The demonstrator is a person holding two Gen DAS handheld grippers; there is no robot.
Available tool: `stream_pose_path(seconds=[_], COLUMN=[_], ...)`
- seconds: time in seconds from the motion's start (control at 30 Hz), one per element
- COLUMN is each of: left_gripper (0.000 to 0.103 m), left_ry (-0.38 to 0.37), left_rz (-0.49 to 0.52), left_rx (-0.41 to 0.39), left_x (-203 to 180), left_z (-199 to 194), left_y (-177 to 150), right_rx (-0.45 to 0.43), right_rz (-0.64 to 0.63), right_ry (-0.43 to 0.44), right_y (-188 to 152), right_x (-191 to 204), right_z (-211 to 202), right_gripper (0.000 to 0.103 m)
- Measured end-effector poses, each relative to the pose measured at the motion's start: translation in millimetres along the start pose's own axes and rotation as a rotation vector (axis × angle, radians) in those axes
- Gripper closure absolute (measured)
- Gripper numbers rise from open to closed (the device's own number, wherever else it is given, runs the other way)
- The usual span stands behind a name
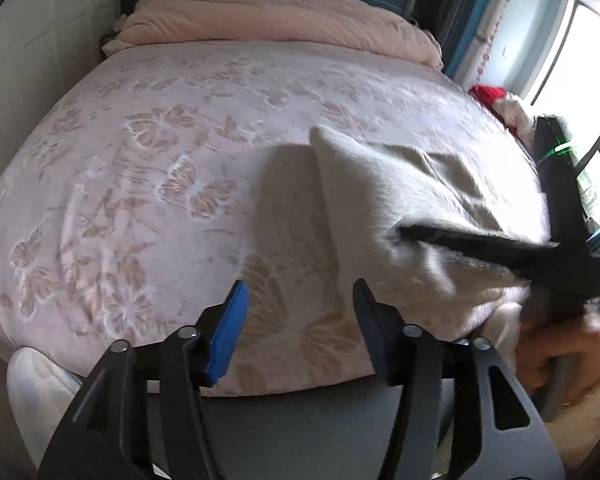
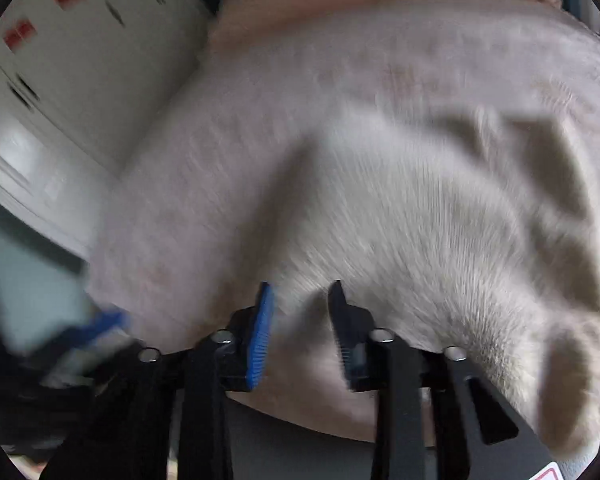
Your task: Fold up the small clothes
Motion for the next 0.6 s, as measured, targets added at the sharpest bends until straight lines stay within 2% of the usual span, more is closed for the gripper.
stream_pose_path(seconds=[0.03, 0.07, 0.1, 0.13, 0.17, 0.23, 0.27, 0.33, 0.37, 0.43, 0.47, 0.5, 0.53, 0.6], left_gripper=[0.045, 0.045, 0.045, 0.045, 0.045, 0.045, 0.045, 0.045, 0.045, 0.045, 0.045, 0.045, 0.045, 0.046], left_ry=[-0.005, -0.017, -0.026, -0.036, -0.052, -0.073, -0.083, -0.087, -0.106, -0.111, -0.113, -0.112, -0.109, -0.088], left_rz=[-0.012, -0.022, -0.028, -0.028, -0.018, 0.024, 0.057, 0.096, 0.11, 0.123, 0.129, 0.133, 0.136, 0.137], left_rx=[0.0, 0.005, 0.014, 0.022, 0.016, -0.008, -0.028, -0.038, -0.034, -0.02, -0.009, 0.005, 0.032, 0.071], left_x=[2, 3, 1, -4, -12, -28, -39, -55, -65, -80, -86, -92, -98, -102], left_z=[1, 3, 8, 12, 14, 12, 10, 14, 21, 38, 47, 57, 74, 94], left_y=[0, 0, 1, 3, 6, 15, 21, 31, 37, 45, 48, 49, 49, 46], right_rx=[-0.027, -0.037, -0.011, 0.055, 0.12, 0.078, 0.037, -0.074, -0.1, -0.092, -0.073, -0.053, -0.027, 0.024], right_rz=[-0.005, -0.013, -0.018, -0.023, -0.005, 0.1, 0.129, 0.157, 0.175, 0.217, 0.247, 0.26, 0.273, 0.266], right_ry=[-0.01, -0.061, -0.101, -0.147, -0.144, -0.057, -0.066, -0.098, -0.123, -0.202, -0.277, -0.313, -0.331, -0.28], right_y=[2, 3, -2, -6, -16, -6, 4, 22, 34, 48, 56, 65, 70, 68], right_x=[-2, -10, -19, -32, -52, -66, -71, -81, -96, -124, -143, -158, -173, -180], right_z=[-10, -12, -2, 19, 40, 17, 3, -28, -36, -34, -22, -14, 0, 20], right_gripper=[0.08, 0.074, 0.073, 0.08, 0.081, 0.083, 0.076, 0.071, 0.061, 0.044, 0.043, 0.043, 0.044, 0.087])
Point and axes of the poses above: each gripper's, at about its wrist camera, not at the fingertips, and z roughly the way its jaws point, x to its left, y to its top, the point moved 1 cm from there along z, roughly the way its jaws point, and after that the axes turned 5 degrees about -y, right-handed, at the moved point
